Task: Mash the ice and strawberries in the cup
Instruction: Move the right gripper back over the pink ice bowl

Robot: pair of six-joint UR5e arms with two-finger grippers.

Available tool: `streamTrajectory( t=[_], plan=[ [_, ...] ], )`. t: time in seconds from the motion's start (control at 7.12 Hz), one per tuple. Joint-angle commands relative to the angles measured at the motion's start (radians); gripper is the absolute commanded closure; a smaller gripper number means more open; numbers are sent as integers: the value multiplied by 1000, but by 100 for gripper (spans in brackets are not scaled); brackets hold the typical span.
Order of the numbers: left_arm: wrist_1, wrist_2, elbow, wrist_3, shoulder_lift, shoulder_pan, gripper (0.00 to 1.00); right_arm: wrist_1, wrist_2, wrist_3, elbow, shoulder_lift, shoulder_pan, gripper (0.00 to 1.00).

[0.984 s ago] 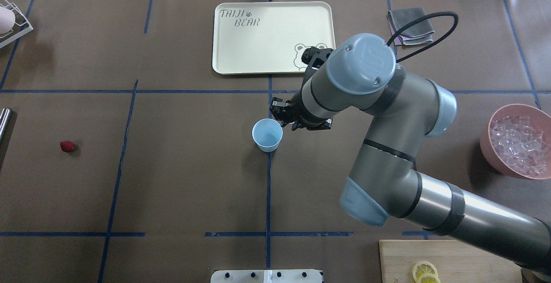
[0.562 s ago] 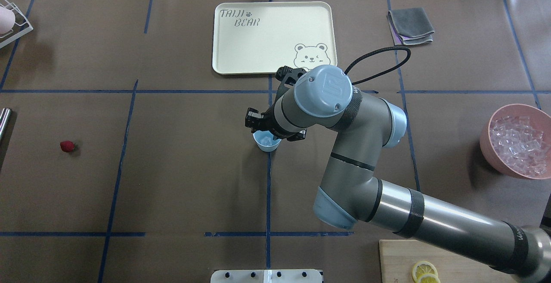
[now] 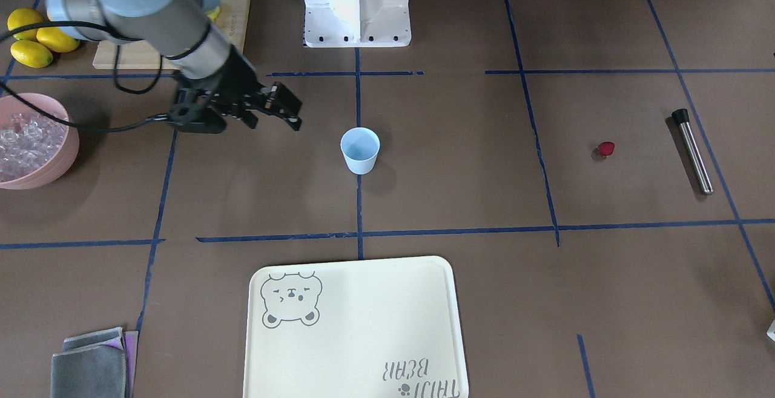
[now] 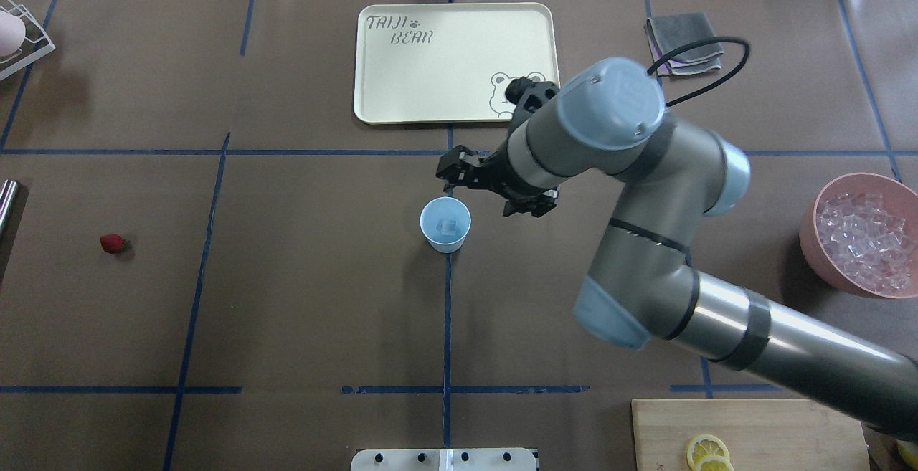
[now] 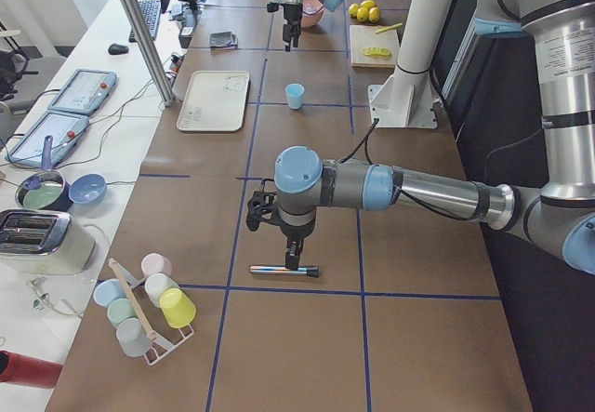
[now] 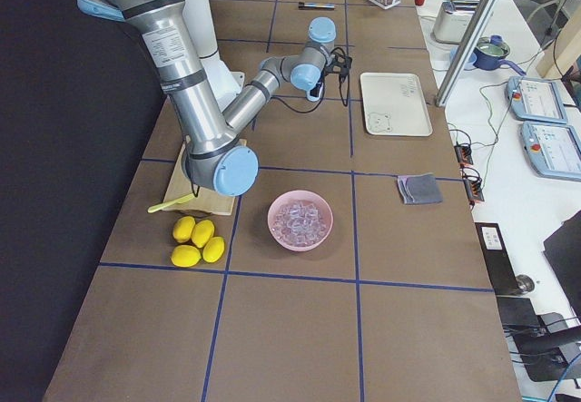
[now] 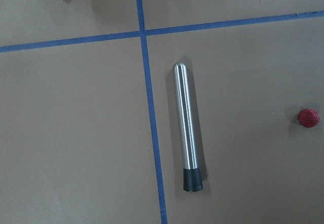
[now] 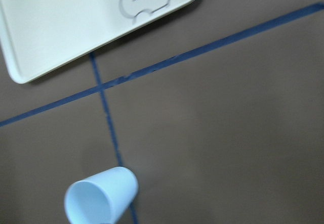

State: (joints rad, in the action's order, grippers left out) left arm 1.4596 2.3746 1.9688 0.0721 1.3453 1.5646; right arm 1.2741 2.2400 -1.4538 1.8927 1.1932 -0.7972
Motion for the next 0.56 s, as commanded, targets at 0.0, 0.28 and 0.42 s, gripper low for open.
streamTrajectory(
  t=[0.0,0.28,0.42],
  plan=[
    [-2,0,4,0,0,0,0,-5,128,364,123,353,-188,2],
    [-4,2,12,0,-6,0,0,-9,130,580,155,572,-276,2],
    [-5,2,13,0,-6,0,0,-9,113,631,152,629,-286,2]
  ],
)
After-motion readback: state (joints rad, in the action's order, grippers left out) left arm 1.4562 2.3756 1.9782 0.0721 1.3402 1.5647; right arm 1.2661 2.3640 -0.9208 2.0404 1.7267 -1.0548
